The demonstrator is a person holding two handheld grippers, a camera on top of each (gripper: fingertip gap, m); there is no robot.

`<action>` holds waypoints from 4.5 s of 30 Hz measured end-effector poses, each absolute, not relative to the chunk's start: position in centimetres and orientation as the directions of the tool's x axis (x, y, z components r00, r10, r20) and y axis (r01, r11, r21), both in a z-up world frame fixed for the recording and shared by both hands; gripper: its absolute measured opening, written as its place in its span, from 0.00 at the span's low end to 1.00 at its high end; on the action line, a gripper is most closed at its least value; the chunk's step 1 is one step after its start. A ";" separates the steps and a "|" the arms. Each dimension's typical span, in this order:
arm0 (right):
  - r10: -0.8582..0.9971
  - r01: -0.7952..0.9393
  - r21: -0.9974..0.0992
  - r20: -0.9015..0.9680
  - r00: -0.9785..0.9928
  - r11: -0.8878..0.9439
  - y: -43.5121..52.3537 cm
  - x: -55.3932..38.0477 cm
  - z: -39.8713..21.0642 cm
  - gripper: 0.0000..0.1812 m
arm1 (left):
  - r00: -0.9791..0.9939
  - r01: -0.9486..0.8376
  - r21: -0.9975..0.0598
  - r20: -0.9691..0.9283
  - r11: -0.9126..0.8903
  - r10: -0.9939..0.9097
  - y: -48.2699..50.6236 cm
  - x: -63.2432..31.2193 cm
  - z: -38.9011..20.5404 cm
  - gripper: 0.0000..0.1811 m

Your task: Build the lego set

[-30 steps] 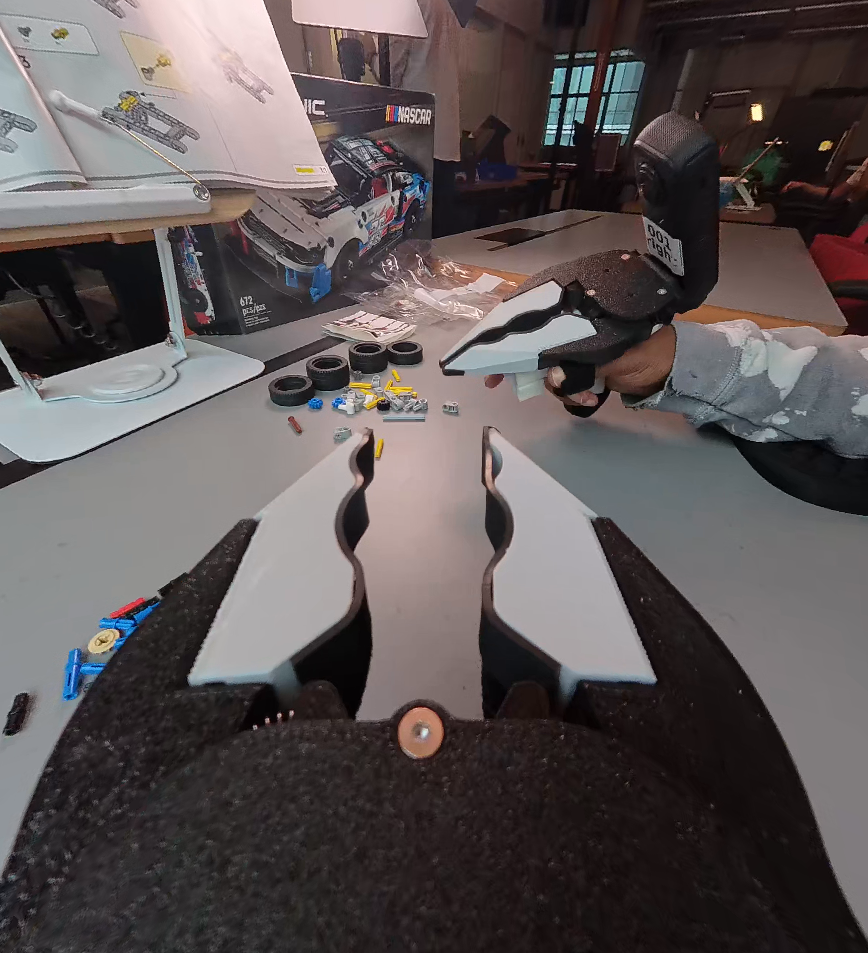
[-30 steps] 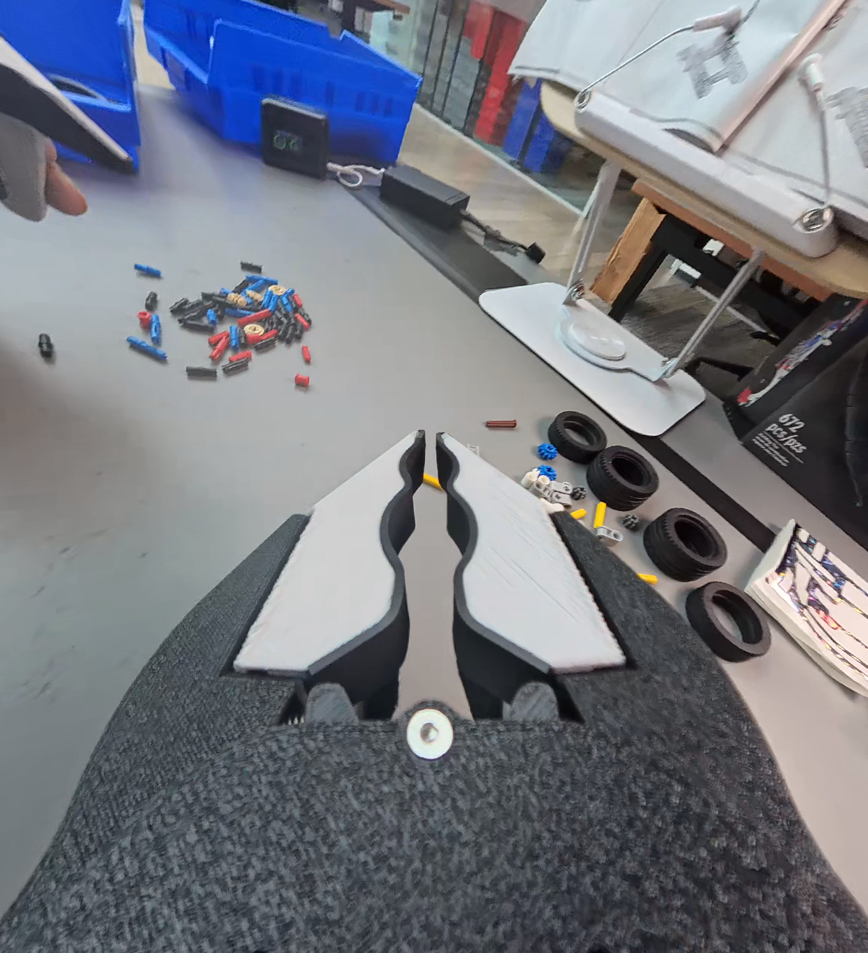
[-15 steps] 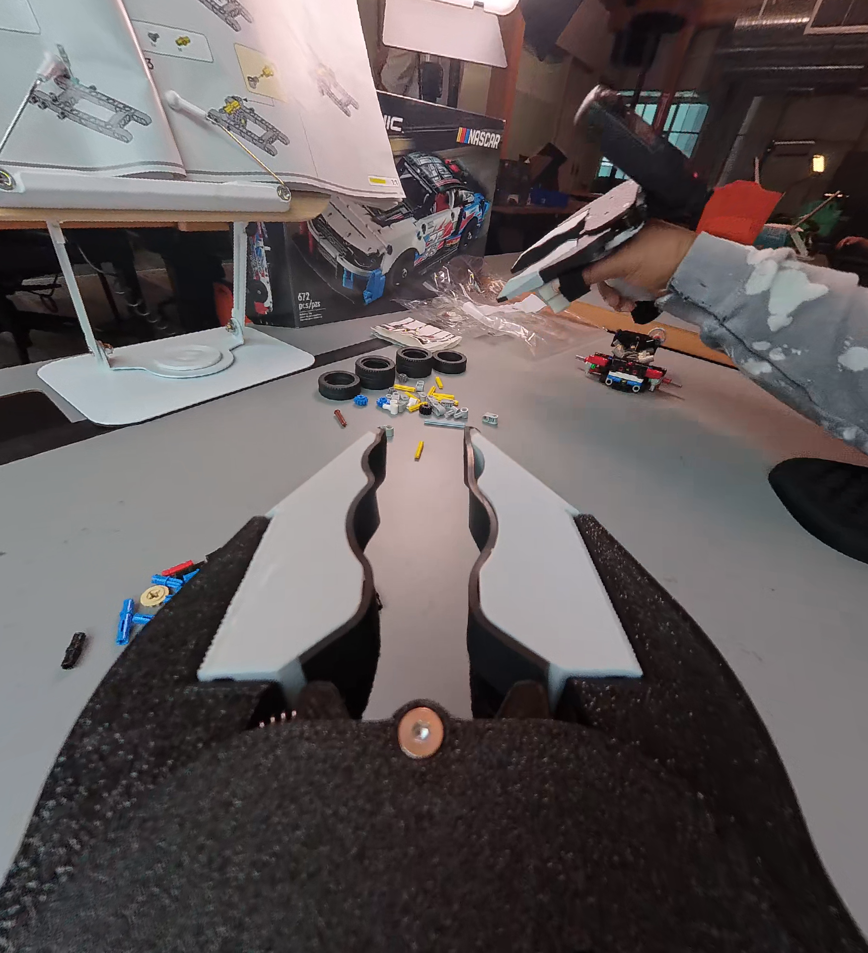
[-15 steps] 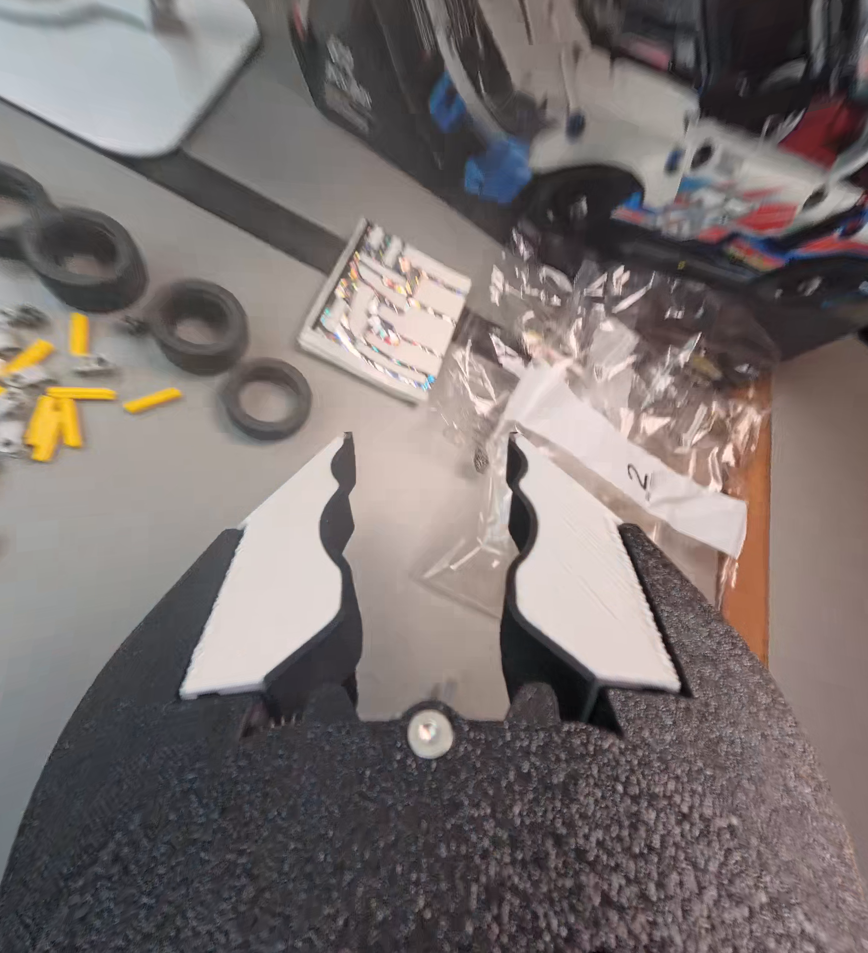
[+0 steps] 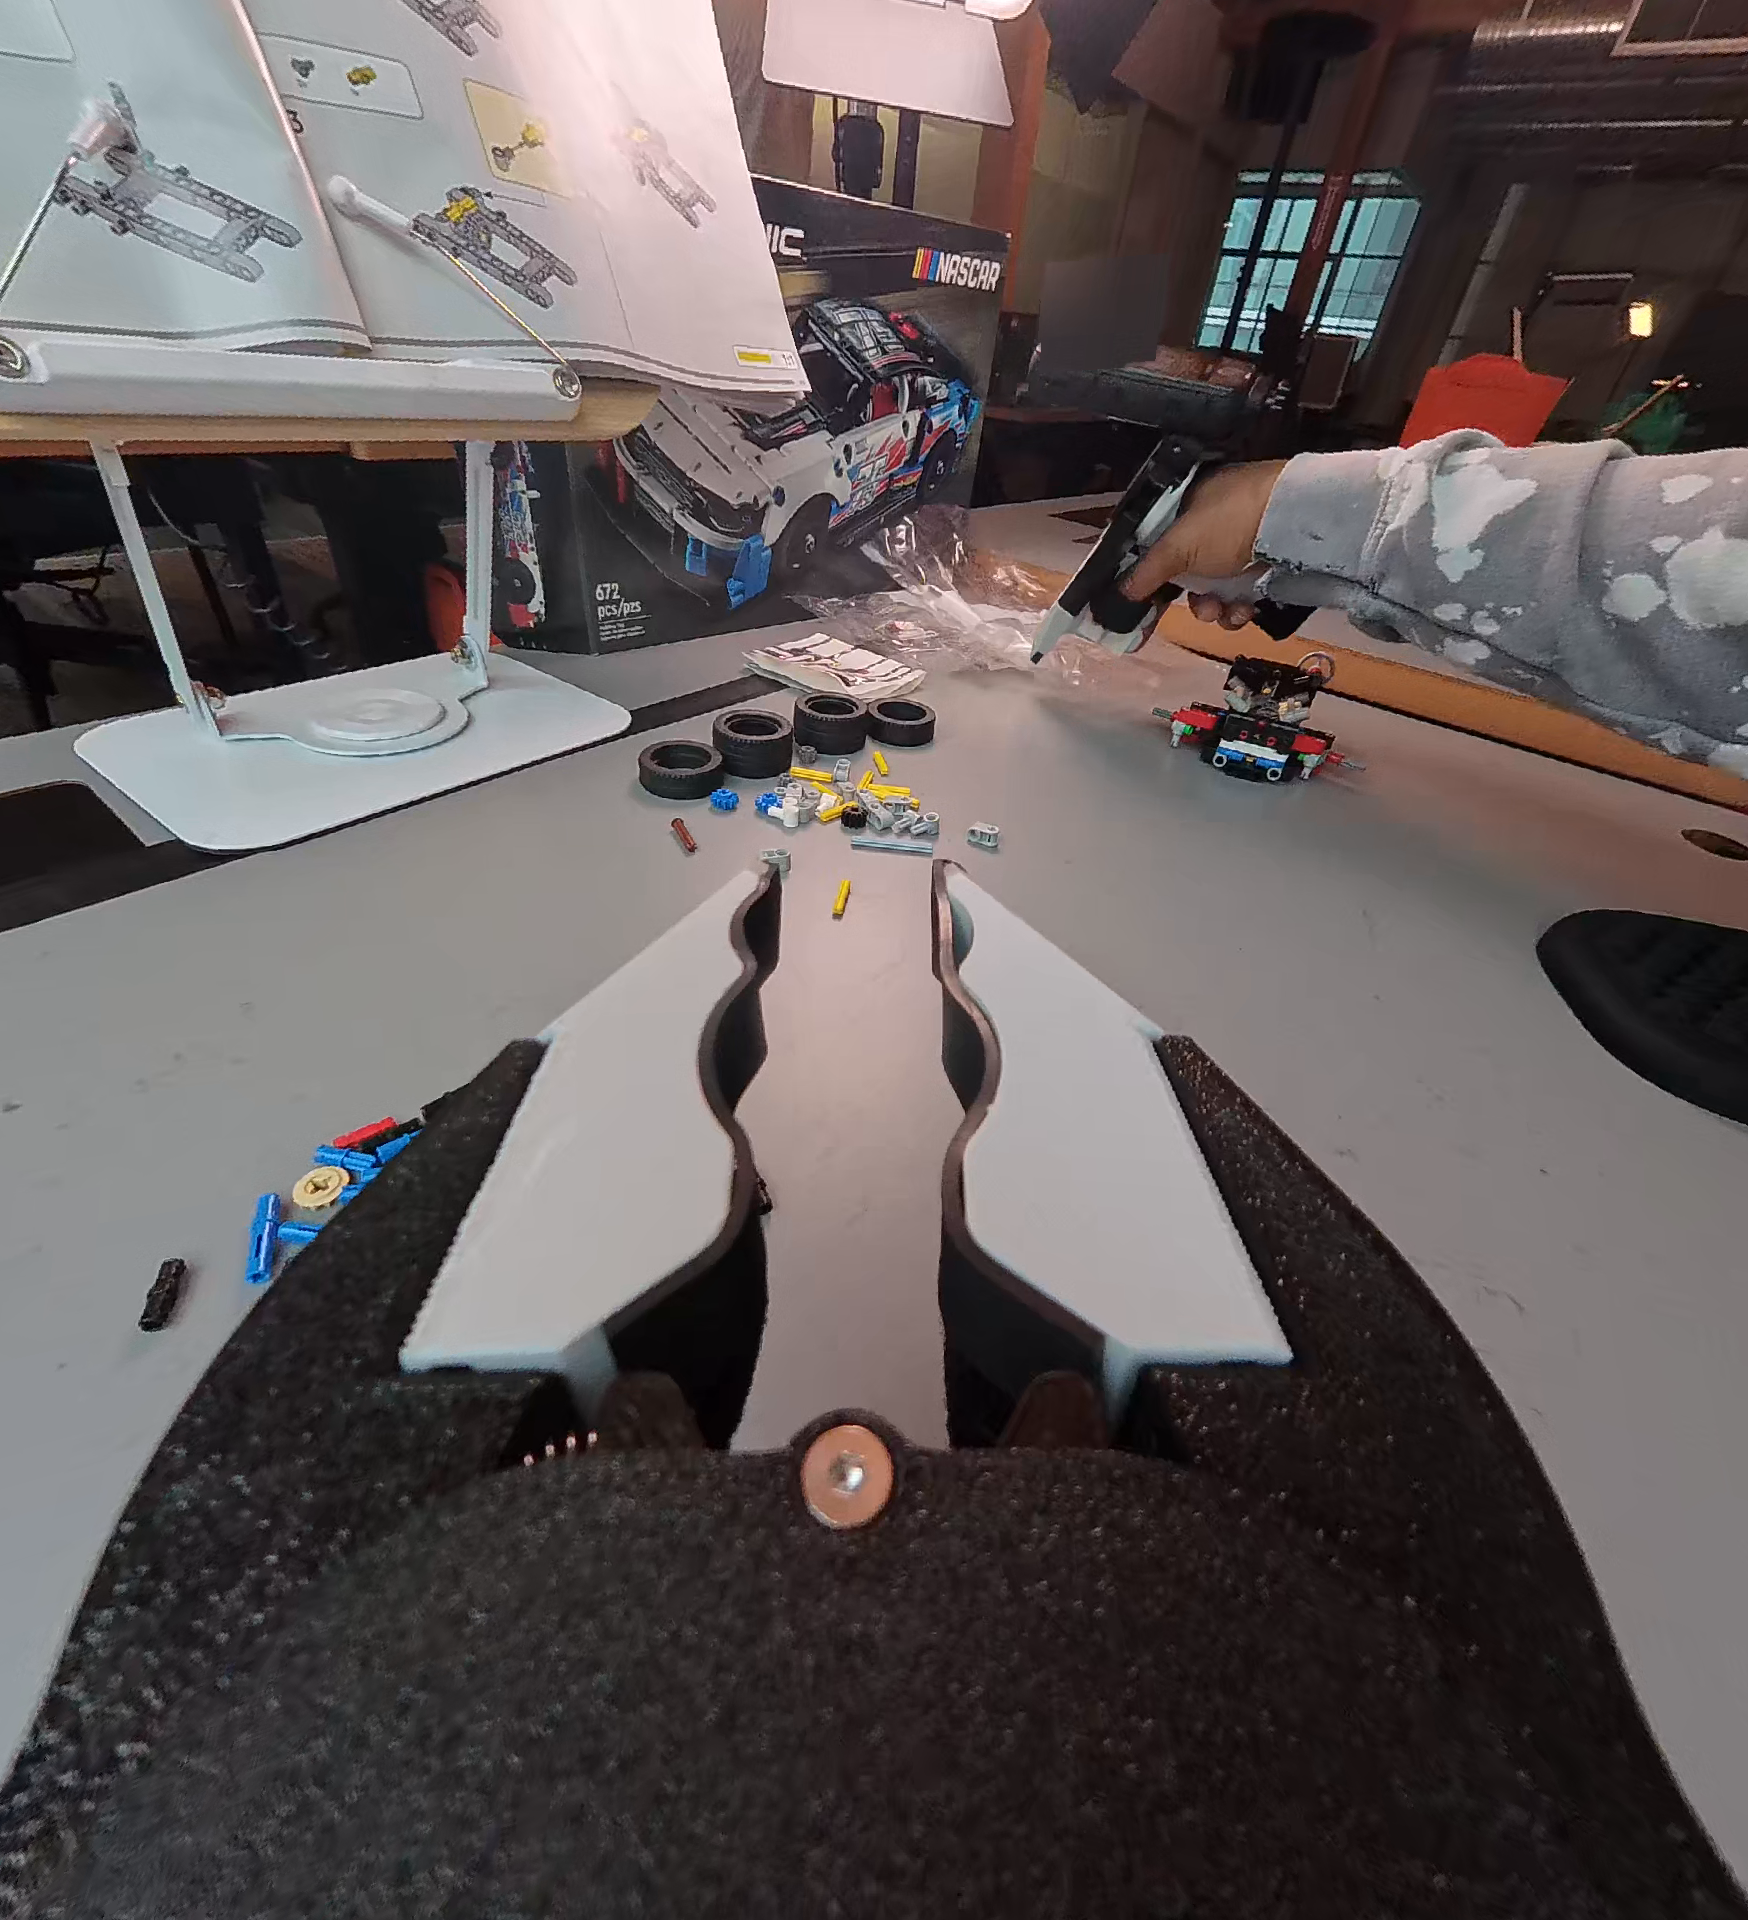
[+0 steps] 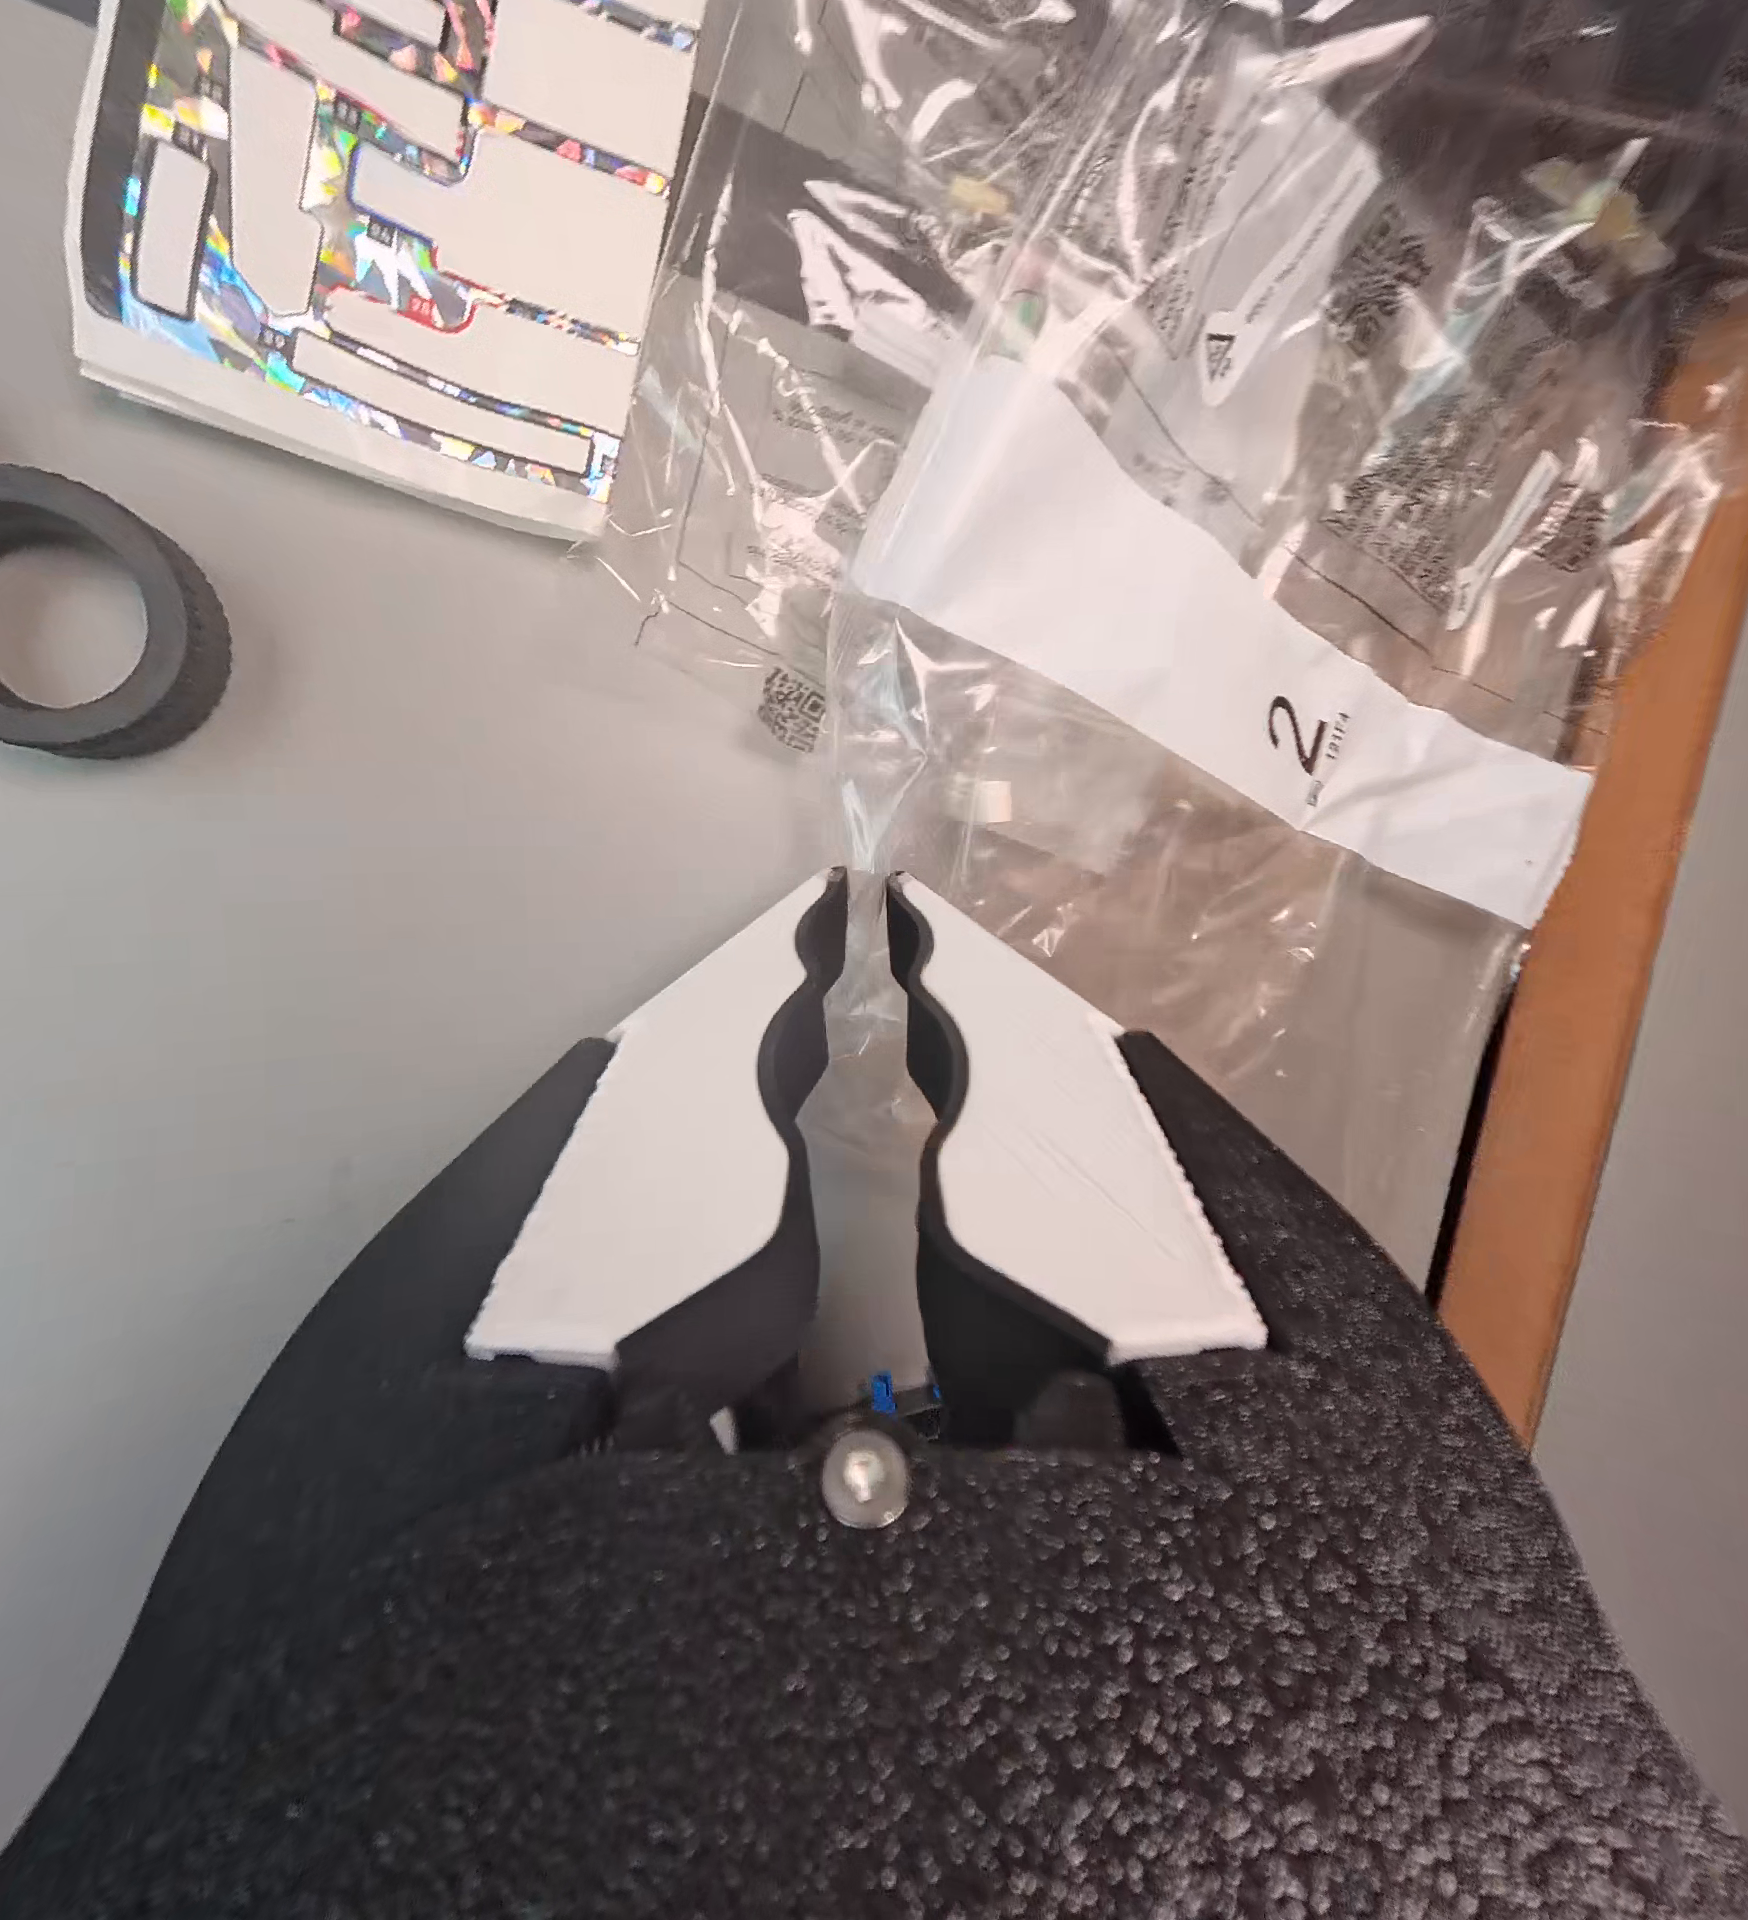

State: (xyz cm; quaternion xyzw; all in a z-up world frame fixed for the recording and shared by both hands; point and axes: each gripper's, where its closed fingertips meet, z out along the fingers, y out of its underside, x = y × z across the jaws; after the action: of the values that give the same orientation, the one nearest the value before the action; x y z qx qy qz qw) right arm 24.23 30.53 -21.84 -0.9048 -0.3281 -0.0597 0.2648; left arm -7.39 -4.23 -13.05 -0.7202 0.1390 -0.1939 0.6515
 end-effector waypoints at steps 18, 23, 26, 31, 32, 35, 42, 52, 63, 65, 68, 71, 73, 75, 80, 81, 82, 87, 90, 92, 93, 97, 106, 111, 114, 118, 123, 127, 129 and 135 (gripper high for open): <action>0.608 -0.012 -1.000 0.005 0.794 0.024 14.4 16.9 -3.6 0.02 | 0.861 0.071 -0.996 0.092 -0.060 -0.500 -3.9 -6.1 -11.5 0.21; 0.691 0.033 -0.972 0.188 0.698 0.231 8.4 9.4 -6.4 0.02 | 0.804 0.136 -0.990 0.138 -0.047 -0.579 -2.3 -2.5 -8.0 0.34; 0.758 0.128 -0.963 0.267 0.596 0.239 5.3 5.3 -10.0 0.02 | 0.754 0.158 -0.986 0.156 -0.054 -0.638 -2.2 0.7 -7.1 0.39; 0.809 0.214 -0.935 0.353 0.471 0.283 1.2 2.0 -12.8 0.03 | 0.759 0.099 -0.991 0.133 -0.090 -0.637 -2.5 2.6 -9.1 0.41; 0.798 0.214 -0.924 0.381 0.467 0.316 0.7 1.9 -12.5 0.03 | 0.784 0.110 -0.989 0.150 -0.103 -0.602 -2.2 1.9 -9.4 0.38; 0.791 0.203 -0.909 0.418 0.448 0.365 -0.7 1.6 -12.1 0.02 | 0.797 0.231 -0.958 0.287 -0.171 -0.531 -1.6 -0.7 -9.6 0.36; 0.586 0.280 -0.678 0.732 0.348 0.680 -4.5 0.2 -12.1 0.02 | 0.564 0.532 -0.779 0.619 -0.333 -0.547 -1.5 -3.1 -9.3 0.30; 0.887 0.028 -0.891 0.455 0.081 0.454 -7.9 0.3 -10.8 0.18 | 0.733 0.168 -0.974 0.226 -0.151 -0.642 -3.3 -5.3 -9.1 0.01; 0.998 -0.003 -0.999 0.039 0.057 0.040 1.2 6.1 -9.8 0.18 | 0.598 0.036 -0.990 0.131 -0.137 -0.791 -6.6 -4.4 -9.2 0.01; 1.000 -0.003 -1.000 -0.009 0.004 -0.009 0.7 5.8 -10.6 0.07 | 0.600 0.033 -0.988 0.138 -0.148 -0.788 -6.4 -4.3 -9.8 0.01; 0.999 0.018 -0.999 0.027 -0.027 0.028 0.4 5.9 -11.0 0.00 | 0.632 0.018 -0.986 0.139 -0.165 -0.762 -5.8 -4.8 -10.6 0.05; 1.000 -0.047 -0.999 0.005 -0.013 0.004 0.9 6.7 -10.0 0.00 | 0.624 0.044 -0.980 0.178 -0.193 -0.761 -5.8 -5.2 -10.9 0.09; 1.000 -0.064 -0.998 -0.003 -0.020 -0.004 1.1 7.0 -9.7 0.00 | 0.622 0.049 -0.979 0.187 -0.200 -0.760 -5.8 -5.1 -11.1 0.09; 1.000 -0.070 -0.998 -0.002 -0.026 -0.004 1.0 7.0 -9.9 0.00 | 0.631 0.018 -0.981 0.162 -0.194 -0.758 -5.7 -4.9 -11.5 0.05; 0.998 -0.027 -1.000 -0.013 -0.064 -0.015 0.9 7.0 -10.7 0.01 | 0.633 0.022 -0.983 0.157 -0.184 -0.758 -6.0 -5.4 -11.1 0.04; 0.997 -0.021 -1.000 -0.017 -0.080 -0.019 0.6 7.0 -10.8 0.02 | 0.632 0.019 -0.983 0.155 -0.185 -0.759 -6.1 -5.5 -11.2 0.04; 0.995 -0.019 -1.000 -0.022 -0.093 -0.024 0.4 7.0 -10.9 0.02 | 0.636 0.011 -0.983 0.149 -0.184 -0.757 -6.1 -5.6 -11.3 0.04; 0.992 -0.026 -0.997 -0.065 -0.112 -0.068 0.5 7.2 -10.9 0.00 | 0.645 0.016 -0.981 0.158 -0.194 -0.748 -6.0 -6.2 -11.6 0.05; 0.990 -0.033 -0.996 -0.075 -0.119 -0.080 0.6 7.2 -10.9 0.00 | 0.644 0.023 -0.978 0.172 -0.206 -0.745 -5.9 -6.4 -11.7 0.07; 0.989 -0.040 -0.995 -0.081 -0.127 -0.087 0.6 7.3 -10.7 0.00 | 0.636 0.025 -0.977 0.181 -0.214 -0.750 -6.0 -6.4 -11.8 0.08; 0.987 -0.045 -0.994 -0.090 -0.130 -0.097 0.6 7.4 -10.6 0.00 | 0.636 0.028 -0.976 0.184 -0.216 -0.749 -6.0 -6.5 -11.8 0.07; 0.985 -0.035 -0.992 -0.113 -0.133 -0.119 0.8 7.4 -11.0 0.00 | 0.629 0.019 -0.971 0.195 -0.237 -0.752 -5.9 -6.0 -12.5 0.03; 0.967 -0.009 -0.988 -0.149 -0.206 -0.154 -0.7 6.9 -11.3 0.00 | 0.620 0.051 -0.959 0.249 -0.279 -0.744 -5.6 -5.6 -12.8 0.01; 0.963 0.019 -0.992 -0.123 -0.238 -0.122 -1.7 6.7 -11.8 0.00 | 0.598 0.019 -0.960 0.234 -0.278 -0.767 -6.0 -4.4 -13.1 0.02; 0.970 0.004 -0.994 -0.111 -0.216 -0.113 -1.2 7.0 -11.4 0.00 | 0.613 0.027 -0.965 0.223 -0.263 -0.758 -6.0 -5.0 -12.7 0.02; 0.987 -0.025 -0.994 -0.105 -0.120 -0.108 0.9 7.4 -10.9 0.04 | 0.625 0.085 -0.968 0.235 -0.235 -0.744 -5.8 -6.5 -11.5 0.02; 0.994 -0.008 -1.000 -0.023 -0.108 -0.024 0.4 7.1 -11.3 0.00 | 0.632 0.067 -0.972 0.216 -0.225 -0.745 -5.8 -6.4 -11.7 0.02; 0.993 0.000 -0.999 0.034 -0.112 0.034 -0.2 7.1 -11.3 0.00 | 0.602 0.067 -0.975 0.208 -0.211 -0.771 -6.3 -5.7 -11.4 0.03; 0.996 0.015 -0.997 0.078 -0.049 0.079 0.7 7.0 -11.4 0.00 | 0.619 0.041 -0.982 0.171 -0.185 -0.767 -6.2 -5.6 -11.5 0.02; 0.988 -0.110 -0.991 0.066 0.142 0.082 4.3 9.1 -6.8 0.12 | 0.679 -0.048 -0.996 0.021 -0.073 -0.734 -6.2 -5.6 -10.5 0.01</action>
State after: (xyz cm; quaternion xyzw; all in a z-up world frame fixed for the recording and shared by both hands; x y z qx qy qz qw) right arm 9.14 4.25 -6.77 -0.4849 -0.4527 0.4732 0.5797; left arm -5.59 -6.15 -10.54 -0.6775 0.2886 -0.2781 0.6167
